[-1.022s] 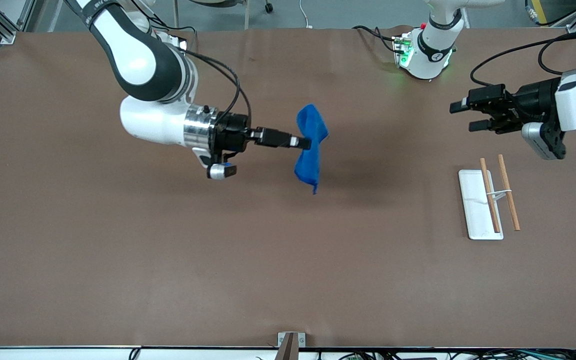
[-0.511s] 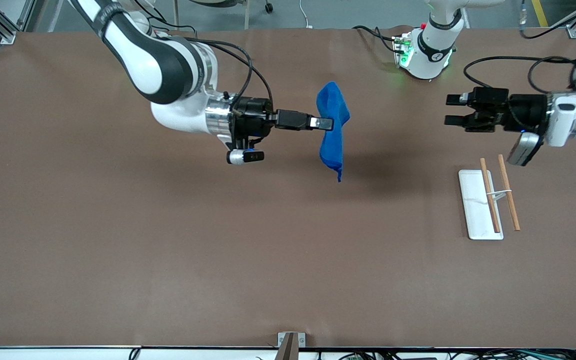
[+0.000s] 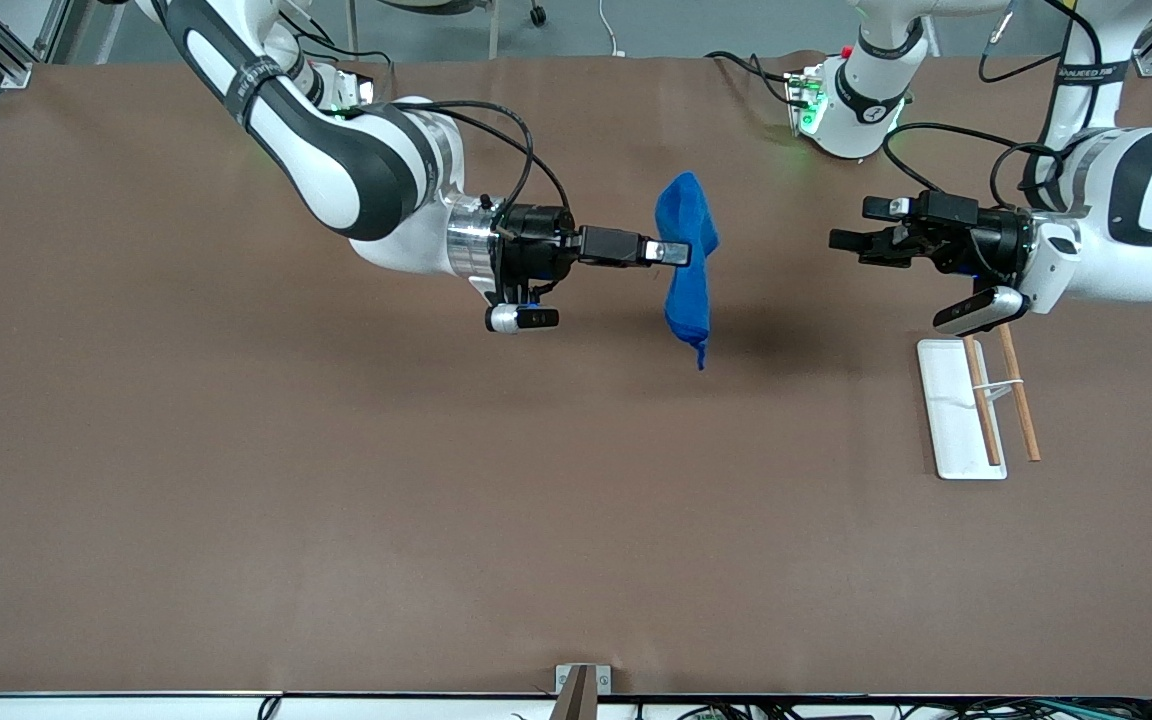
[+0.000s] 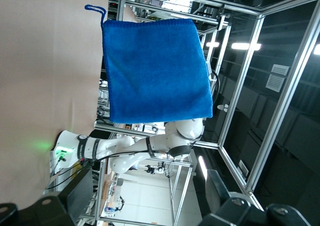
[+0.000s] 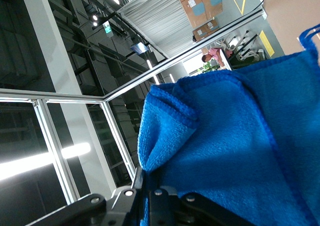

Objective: Right arm passes towel to left arm to hang
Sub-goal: 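Carry the towel toward the middle while the left gripper reaches toward it, then grasp the hanging towel with the left gripper beside the right gripper, then open the right gripper and pull the left gripper away with the towel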

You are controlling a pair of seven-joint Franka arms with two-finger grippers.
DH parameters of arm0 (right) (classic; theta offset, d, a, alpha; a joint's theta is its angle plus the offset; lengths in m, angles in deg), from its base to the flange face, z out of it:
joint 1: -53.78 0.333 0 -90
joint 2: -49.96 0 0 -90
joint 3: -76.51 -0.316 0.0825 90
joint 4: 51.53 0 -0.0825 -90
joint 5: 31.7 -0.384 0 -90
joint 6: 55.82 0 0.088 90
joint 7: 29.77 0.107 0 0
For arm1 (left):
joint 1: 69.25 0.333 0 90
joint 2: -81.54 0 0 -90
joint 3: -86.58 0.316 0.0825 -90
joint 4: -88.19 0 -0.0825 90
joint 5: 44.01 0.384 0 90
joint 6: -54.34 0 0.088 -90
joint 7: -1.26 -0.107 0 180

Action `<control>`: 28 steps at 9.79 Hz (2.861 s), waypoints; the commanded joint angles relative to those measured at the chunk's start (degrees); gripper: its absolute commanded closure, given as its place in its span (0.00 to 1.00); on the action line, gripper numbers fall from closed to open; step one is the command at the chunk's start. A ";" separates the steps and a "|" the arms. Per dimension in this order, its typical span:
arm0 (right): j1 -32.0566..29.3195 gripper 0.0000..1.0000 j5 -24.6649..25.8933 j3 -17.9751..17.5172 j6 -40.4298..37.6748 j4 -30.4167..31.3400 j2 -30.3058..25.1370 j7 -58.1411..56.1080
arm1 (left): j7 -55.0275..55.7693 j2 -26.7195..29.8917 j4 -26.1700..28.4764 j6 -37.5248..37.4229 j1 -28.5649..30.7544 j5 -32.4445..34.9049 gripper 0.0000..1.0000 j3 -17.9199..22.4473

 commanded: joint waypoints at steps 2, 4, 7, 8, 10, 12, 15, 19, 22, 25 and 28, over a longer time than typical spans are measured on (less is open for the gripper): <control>-0.20 1.00 -1.79 -1.38 0.29 -0.66 0.34 -2.08 | -3.81 -0.10 3.72 8.39 0.04 -3.42 0.03 -6.28; -0.37 1.00 -2.58 -2.70 0.37 -0.57 0.34 -2.08 | -4.00 -0.28 3.99 12.43 0.04 -6.41 0.03 -9.19; -0.37 1.00 -2.59 -2.79 0.37 -0.57 0.34 -2.08 | -4.61 -1.68 3.64 18.60 -0.04 -9.66 0.03 -14.20; -0.46 1.00 -2.59 -2.79 0.37 -0.57 0.25 -2.08 | -4.70 -2.03 3.38 19.65 -0.04 -10.81 0.03 -14.99; -0.46 1.00 -2.59 -2.88 0.55 -0.57 0.25 -2.16 | -6.80 -2.91 2.33 24.30 -0.04 -16.95 0.04 -18.49; -0.55 1.00 -2.67 -2.97 0.72 -0.57 0.17 -2.25 | -7.07 -3.71 2.32 25.46 -0.04 -17.06 0.04 -19.83; -0.55 1.00 -2.67 -3.05 0.73 -0.57 0.17 -2.52 | -7.16 -3.62 2.15 25.46 0.31 -17.15 0.73 -19.92; -0.64 1.00 -2.59 -2.97 0.73 -0.57 0.17 -2.60 | -7.16 -3.53 0.66 25.55 0.92 -17.24 1.00 -19.66; -0.90 1.00 -2.50 -2.97 0.99 -0.49 0.17 -2.60 | -6.98 -3.53 -0.22 25.64 1.01 -16.45 1.00 -19.05; -2.47 0.01 4.73 -2.79 8.93 0.30 -0.45 -2.43 | -6.46 -3.27 -0.58 25.55 2.06 -11.55 1.00 -18.96; -6.69 0.00 18.39 -2.53 10.83 3.63 -0.36 -2.08 | -3.84 -3.00 -2.50 25.46 2.94 -2.25 1.00 -17.12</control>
